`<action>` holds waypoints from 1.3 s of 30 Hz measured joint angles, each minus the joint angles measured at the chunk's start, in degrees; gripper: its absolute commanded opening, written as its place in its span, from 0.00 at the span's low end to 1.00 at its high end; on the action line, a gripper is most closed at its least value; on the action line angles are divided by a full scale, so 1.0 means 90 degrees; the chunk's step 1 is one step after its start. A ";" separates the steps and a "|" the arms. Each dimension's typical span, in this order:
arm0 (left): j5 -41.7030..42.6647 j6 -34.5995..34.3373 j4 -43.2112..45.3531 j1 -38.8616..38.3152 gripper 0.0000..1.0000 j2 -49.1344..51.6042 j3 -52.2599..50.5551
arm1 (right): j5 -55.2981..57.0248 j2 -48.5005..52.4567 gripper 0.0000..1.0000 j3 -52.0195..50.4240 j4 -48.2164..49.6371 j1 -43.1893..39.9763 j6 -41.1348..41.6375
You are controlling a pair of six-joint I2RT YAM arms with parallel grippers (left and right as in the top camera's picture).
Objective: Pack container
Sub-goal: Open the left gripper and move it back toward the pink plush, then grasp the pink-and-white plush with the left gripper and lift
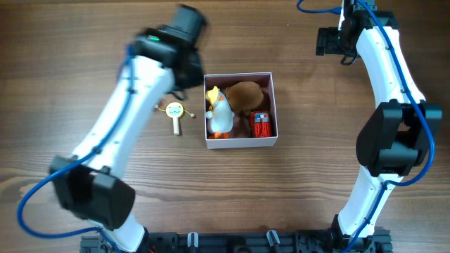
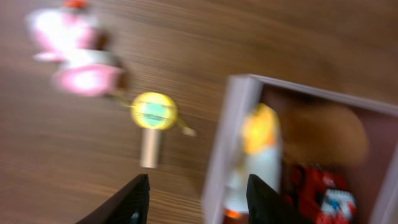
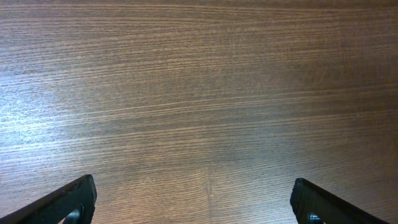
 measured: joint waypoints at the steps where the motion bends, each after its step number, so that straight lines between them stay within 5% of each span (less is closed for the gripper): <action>1: -0.0022 -0.0022 -0.0080 0.0199 0.54 -0.0022 0.0002 | 0.0000 0.0000 1.00 0.0000 0.0000 0.0000 -0.0002; 4: -0.0087 -0.0058 -0.0240 0.0838 0.51 0.0002 -0.0002 | 0.0000 0.0000 1.00 0.0000 0.0000 0.0000 0.0000; 14: -0.0153 -0.1304 0.0792 0.1766 0.67 0.0022 -0.0877 | 0.0000 0.0000 1.00 0.0000 0.0002 0.0000 0.0000; 20: -0.0187 -0.1562 0.1894 0.1819 0.68 0.0126 -0.1919 | 0.0000 0.0000 0.99 0.0000 0.0000 0.0000 -0.0002; 25: -0.0185 -0.1882 0.2684 0.1829 0.83 0.0512 -0.2708 | 0.0000 0.0000 0.99 0.0000 0.0002 0.0000 -0.0002; 31: -0.0185 -0.1936 0.3339 0.1829 0.82 0.1103 -0.2846 | 0.0000 0.0000 1.00 0.0000 0.0002 0.0000 -0.0002; 34: -0.0182 -0.1948 0.3480 0.1829 0.66 0.1158 -0.2849 | 0.0000 0.0000 1.00 0.0000 0.0000 0.0000 0.0000; 37: -0.0180 -0.1984 0.3555 0.1829 0.27 0.1158 -0.2849 | 0.0000 0.0000 0.99 0.0000 0.0000 0.0000 -0.0002; 39: -0.0182 -0.1882 0.3558 0.1826 0.14 0.1158 -0.2849 | 0.0000 0.0000 1.00 0.0000 0.0000 0.0000 -0.0002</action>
